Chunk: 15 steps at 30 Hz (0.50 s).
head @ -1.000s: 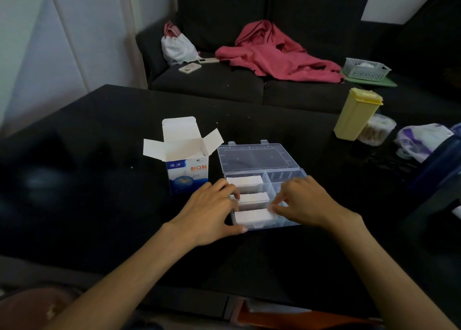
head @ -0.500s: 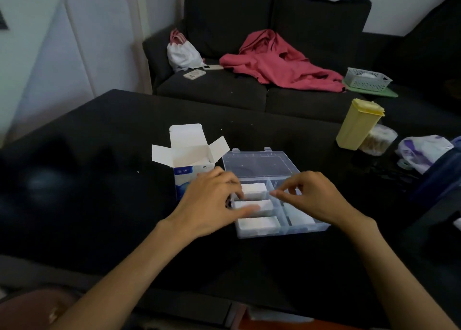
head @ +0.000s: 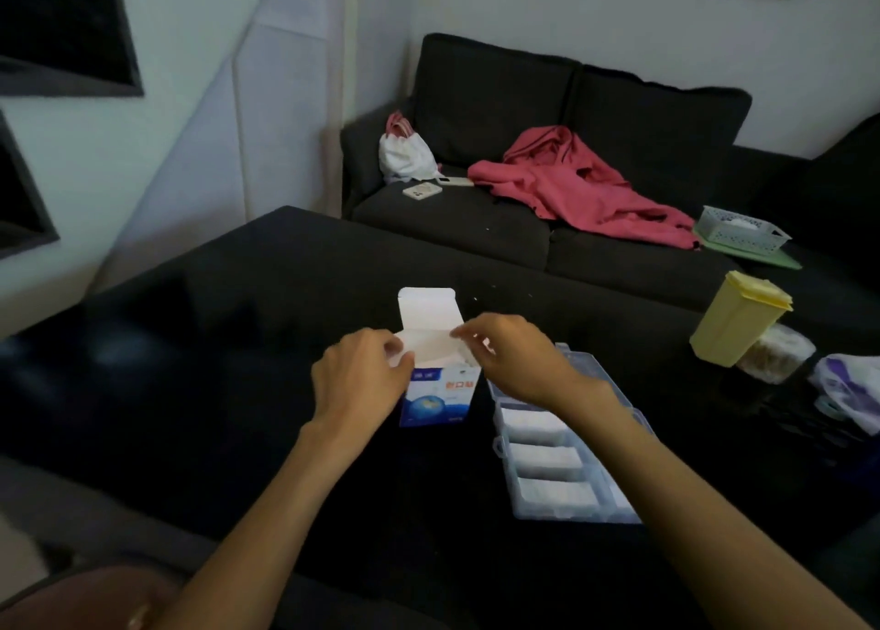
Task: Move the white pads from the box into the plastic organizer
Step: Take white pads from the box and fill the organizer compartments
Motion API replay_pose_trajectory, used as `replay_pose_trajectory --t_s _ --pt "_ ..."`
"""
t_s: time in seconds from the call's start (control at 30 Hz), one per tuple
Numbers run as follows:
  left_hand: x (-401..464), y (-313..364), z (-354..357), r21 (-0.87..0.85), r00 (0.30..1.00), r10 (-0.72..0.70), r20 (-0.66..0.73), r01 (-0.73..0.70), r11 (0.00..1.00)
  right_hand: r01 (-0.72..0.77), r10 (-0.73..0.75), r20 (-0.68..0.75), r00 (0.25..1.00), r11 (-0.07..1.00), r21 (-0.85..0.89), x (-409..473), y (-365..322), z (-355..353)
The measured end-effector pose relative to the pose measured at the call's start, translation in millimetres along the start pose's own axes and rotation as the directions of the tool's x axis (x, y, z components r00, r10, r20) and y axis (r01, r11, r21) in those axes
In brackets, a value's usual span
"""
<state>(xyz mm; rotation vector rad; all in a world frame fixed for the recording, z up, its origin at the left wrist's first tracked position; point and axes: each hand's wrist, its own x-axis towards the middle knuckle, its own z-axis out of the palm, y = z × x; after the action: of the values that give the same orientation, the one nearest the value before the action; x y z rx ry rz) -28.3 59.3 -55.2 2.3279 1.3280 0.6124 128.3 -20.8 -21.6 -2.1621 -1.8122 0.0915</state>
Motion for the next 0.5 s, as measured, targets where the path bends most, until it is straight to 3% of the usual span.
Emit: replay_pose_trajectory --t_s 0.1,0.17,0.33,0.5 --pt "3 -4 -1 -0.069 0.999 -0.036 0.024 0.038 0.997 0.003 0.002 0.1 0.995 0.999 -0.051 2 -3 9" --pt "5 -4 -1 -0.107 0.996 -0.053 0.074 0.061 0.992 0.0 0.001 0.094 0.996 1.0 -0.01 -8 -2 12" --pt "12 -2 -7 -0.128 0.925 -0.096 0.368 0.153 0.98 0.003 -0.007 0.055 0.998 0.998 0.068 -36 4 18" --pt "7 2 -16 -0.101 0.937 -0.039 0.348 0.078 0.992 -0.064 0.056 0.105 0.993 0.995 0.079 -46 1 15"
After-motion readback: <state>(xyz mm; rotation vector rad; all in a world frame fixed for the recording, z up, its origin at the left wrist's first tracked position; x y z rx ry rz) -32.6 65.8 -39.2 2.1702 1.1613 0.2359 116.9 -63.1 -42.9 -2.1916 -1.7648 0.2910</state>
